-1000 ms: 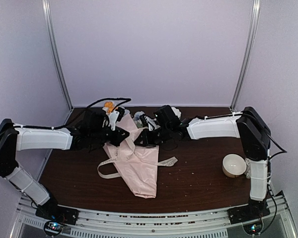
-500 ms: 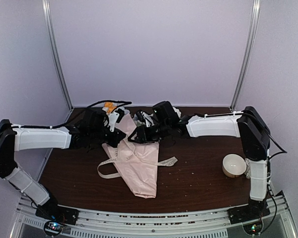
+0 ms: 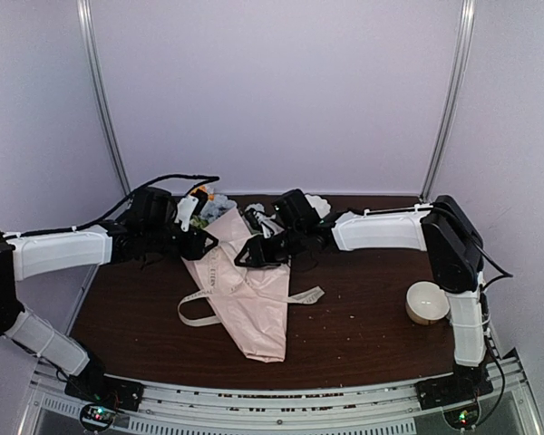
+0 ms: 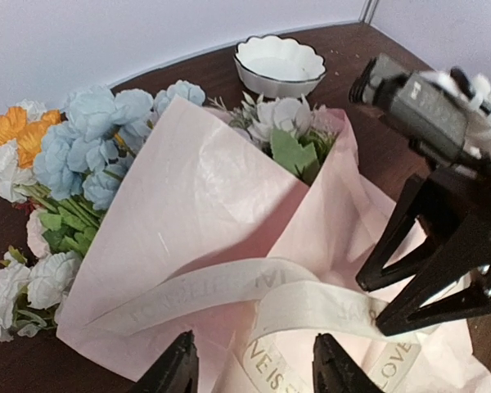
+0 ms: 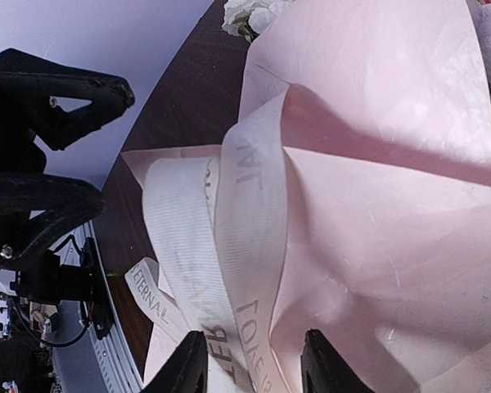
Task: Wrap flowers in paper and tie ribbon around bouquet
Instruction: Cross the ribbon over the folded bouquet.
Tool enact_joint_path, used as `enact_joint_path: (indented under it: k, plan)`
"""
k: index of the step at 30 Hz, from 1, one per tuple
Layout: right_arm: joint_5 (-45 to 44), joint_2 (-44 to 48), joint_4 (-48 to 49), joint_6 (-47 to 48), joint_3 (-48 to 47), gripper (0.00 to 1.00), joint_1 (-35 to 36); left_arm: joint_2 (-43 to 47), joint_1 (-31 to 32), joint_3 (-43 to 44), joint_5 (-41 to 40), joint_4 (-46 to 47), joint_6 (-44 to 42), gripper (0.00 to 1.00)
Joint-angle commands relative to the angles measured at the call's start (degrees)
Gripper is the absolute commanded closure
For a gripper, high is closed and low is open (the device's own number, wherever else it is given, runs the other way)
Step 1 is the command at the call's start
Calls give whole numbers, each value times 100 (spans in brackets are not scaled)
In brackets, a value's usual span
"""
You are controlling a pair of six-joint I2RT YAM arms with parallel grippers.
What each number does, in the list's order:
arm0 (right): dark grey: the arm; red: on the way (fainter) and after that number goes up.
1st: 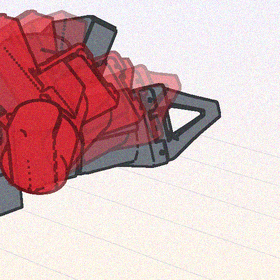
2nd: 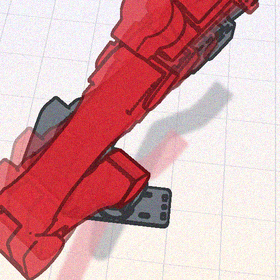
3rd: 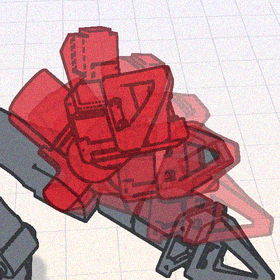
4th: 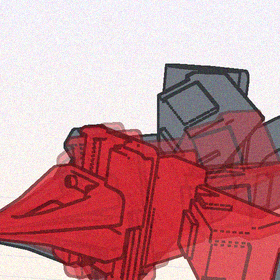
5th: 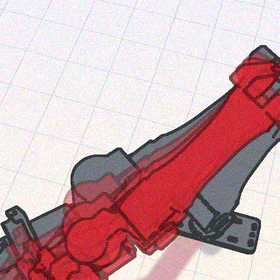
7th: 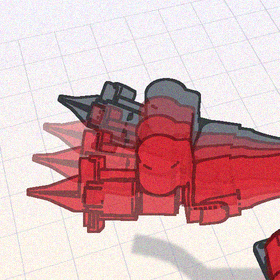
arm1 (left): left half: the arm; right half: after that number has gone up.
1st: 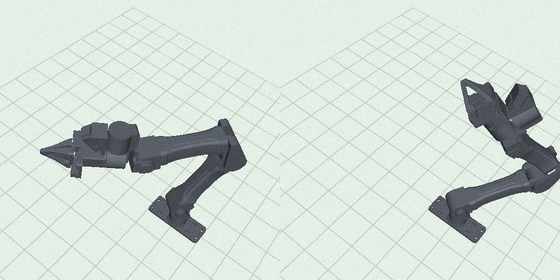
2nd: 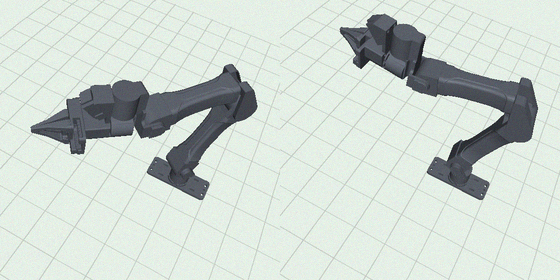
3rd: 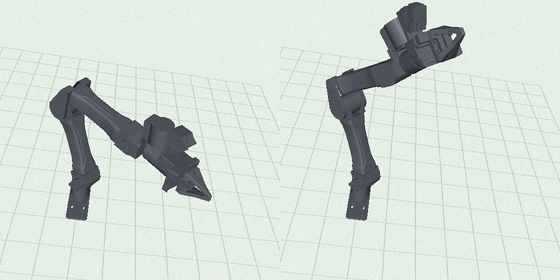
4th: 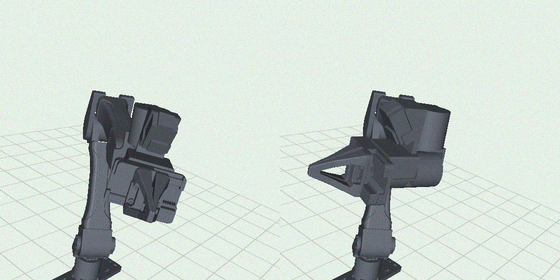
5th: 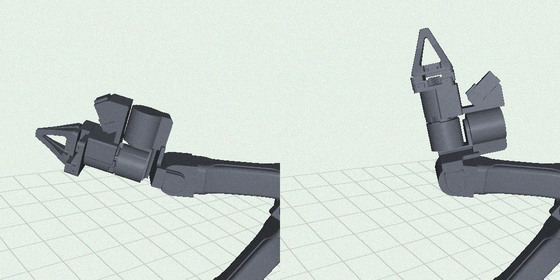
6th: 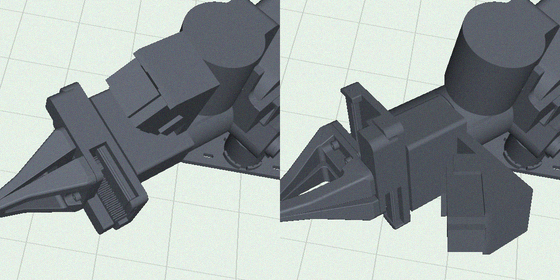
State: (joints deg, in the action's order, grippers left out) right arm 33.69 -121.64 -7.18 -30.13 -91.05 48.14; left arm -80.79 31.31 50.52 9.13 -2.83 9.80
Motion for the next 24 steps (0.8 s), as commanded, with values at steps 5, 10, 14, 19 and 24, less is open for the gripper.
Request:
enact_joint_path:
  k: [5,10,14,19,24]
  plan:
    - [252,-48,101,-71,-172,78,29,-505,-61,285,411,-295,-780,54]
    - [321,16,143,-101,-133,96,25,-555,-59,283,338,-164,-796,62]
    - [347,42,200,-121,-133,100,21,-570,-56,217,286,152,-746,76]
    - [428,52,229,-136,-123,100,21,-728,-53,323,372,213,-791,95]
    - [489,101,339,-142,-88,100,12,-773,-46,437,475,184,-800,100]
